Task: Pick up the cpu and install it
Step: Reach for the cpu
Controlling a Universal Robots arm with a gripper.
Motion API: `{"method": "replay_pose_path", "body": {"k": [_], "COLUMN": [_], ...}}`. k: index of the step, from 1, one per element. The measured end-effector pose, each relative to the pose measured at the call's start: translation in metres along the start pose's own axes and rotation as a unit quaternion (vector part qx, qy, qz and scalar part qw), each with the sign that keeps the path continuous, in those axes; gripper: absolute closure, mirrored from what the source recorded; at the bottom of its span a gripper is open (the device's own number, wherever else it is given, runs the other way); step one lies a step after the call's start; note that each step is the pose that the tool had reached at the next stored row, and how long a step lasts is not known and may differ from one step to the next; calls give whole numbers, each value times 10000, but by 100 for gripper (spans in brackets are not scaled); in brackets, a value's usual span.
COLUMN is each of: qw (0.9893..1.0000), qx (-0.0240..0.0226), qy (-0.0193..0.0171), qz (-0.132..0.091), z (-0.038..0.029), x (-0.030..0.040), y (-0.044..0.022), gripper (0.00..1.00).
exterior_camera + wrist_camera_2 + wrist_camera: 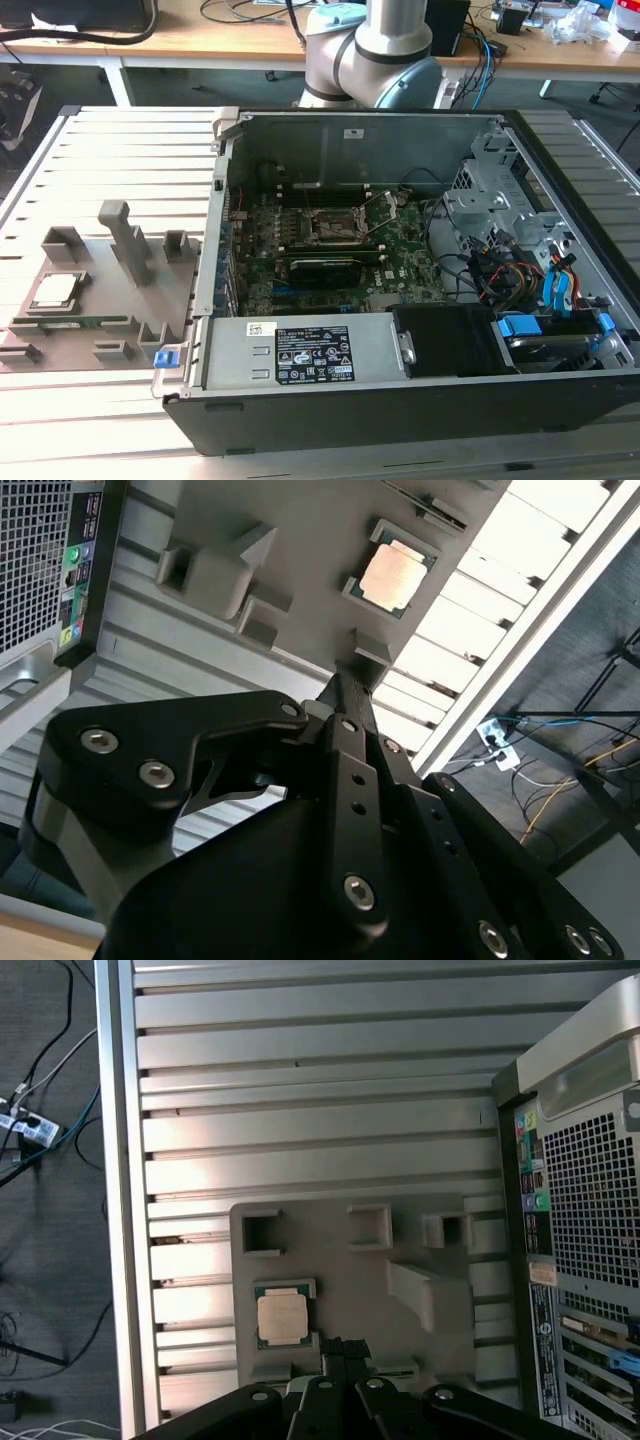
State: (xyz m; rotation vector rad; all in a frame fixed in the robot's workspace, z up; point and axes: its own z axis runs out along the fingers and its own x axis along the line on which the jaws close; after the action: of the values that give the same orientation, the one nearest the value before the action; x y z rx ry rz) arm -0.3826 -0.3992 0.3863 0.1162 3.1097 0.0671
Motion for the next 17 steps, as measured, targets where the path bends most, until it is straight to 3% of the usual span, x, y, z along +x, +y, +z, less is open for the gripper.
{"method": "replay_pose_path", "body": {"k": [3,6,7,9,10,11,12,14,17], "qw": [10000,10000,10000,10000,9999,9995,9994,9990,9989], "qx": [0,0,0,18,93,183,186,193,193], "qy": [0,0,0,3,97,239,264,268,270], "qz": [0,0,0,0,0,-6,-77,-288,-343], "z": [19,37,41,44,45,45,48,51,51], "x": [13,87,139,152,152,153,153,158,161], "y": [-20,-93,-153,-181,-181,-181,-182,-182,-182], "gripper": [89,89,89,89,89,89,89,89,89]}}
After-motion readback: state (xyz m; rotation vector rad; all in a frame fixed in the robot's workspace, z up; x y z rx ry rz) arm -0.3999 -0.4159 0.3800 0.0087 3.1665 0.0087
